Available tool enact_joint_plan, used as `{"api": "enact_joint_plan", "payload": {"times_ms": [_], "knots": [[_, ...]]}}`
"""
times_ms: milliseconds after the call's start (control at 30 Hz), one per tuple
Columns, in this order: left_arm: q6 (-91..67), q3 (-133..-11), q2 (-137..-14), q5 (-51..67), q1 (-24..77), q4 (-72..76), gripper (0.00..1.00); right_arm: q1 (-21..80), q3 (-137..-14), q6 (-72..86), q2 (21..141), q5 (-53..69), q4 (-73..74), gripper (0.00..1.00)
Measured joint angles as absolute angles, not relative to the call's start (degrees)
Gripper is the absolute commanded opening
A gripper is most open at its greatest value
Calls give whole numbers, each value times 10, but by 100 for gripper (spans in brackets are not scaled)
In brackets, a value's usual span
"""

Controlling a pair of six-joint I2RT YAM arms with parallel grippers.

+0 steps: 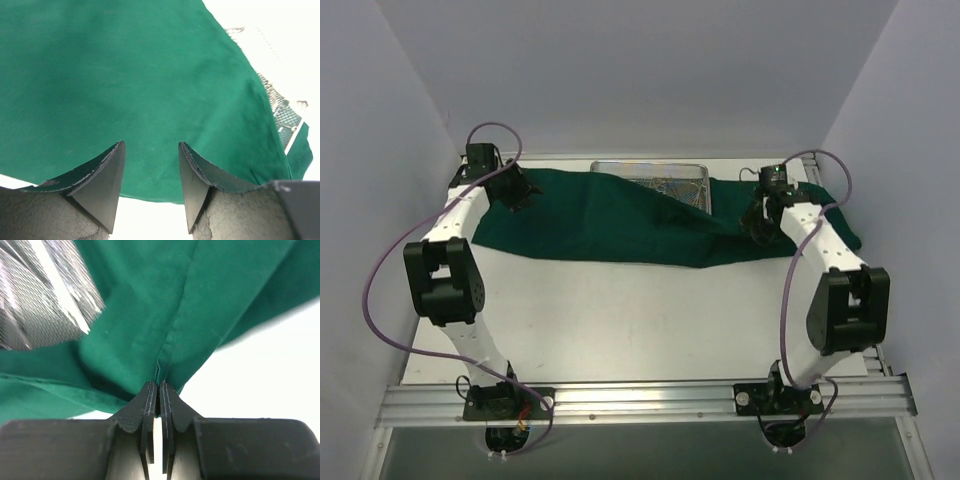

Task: Open and lay out the surgical kit
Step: Open the surgical kit at the center of the board.

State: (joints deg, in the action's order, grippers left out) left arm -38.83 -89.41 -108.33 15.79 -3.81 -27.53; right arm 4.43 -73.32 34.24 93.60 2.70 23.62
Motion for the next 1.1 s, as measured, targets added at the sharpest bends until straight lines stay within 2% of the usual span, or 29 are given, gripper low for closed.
{"api": "enact_joint_plan", "payload": {"times_ms": [233, 533, 600, 633, 667, 733, 767, 800, 867, 933, 1100], "knots": [[-383, -870, -1077, 138, -43, -292, 58, 45, -574, 353, 796, 27, 289, 0], [-373, -870, -1077, 108, -46, -313, 62, 45, -414, 395, 719, 52, 369, 2], [-371, -870, -1077, 104, -48, -315, 64, 45, -393, 402, 704, 59, 390, 13], [-370, -872, -1079, 102, -49, -317, 65, 45, -389, 404, 699, 62, 401, 21], [-370, -876, -1081, 102, -50, -321, 66, 45, -387, 406, 697, 66, 413, 34], [-368, -891, -1090, 98, -50, -329, 68, 46, -387, 402, 696, 71, 430, 45], [-368, -900, -1095, 96, -50, -333, 69, 46, -390, 397, 696, 71, 437, 58], [-366, -908, -1099, 95, -50, -334, 71, 46, -398, 392, 697, 71, 446, 62], [-361, -927, -1105, 92, -50, -343, 71, 46, -441, 374, 706, 66, 464, 70], [-353, -956, -1114, 88, -50, -354, 71, 46, -515, 357, 734, 53, 467, 72], [-329, -1018, -1140, 81, -50, -369, 70, 37, -696, 324, 867, 12, 440, 70]]}}
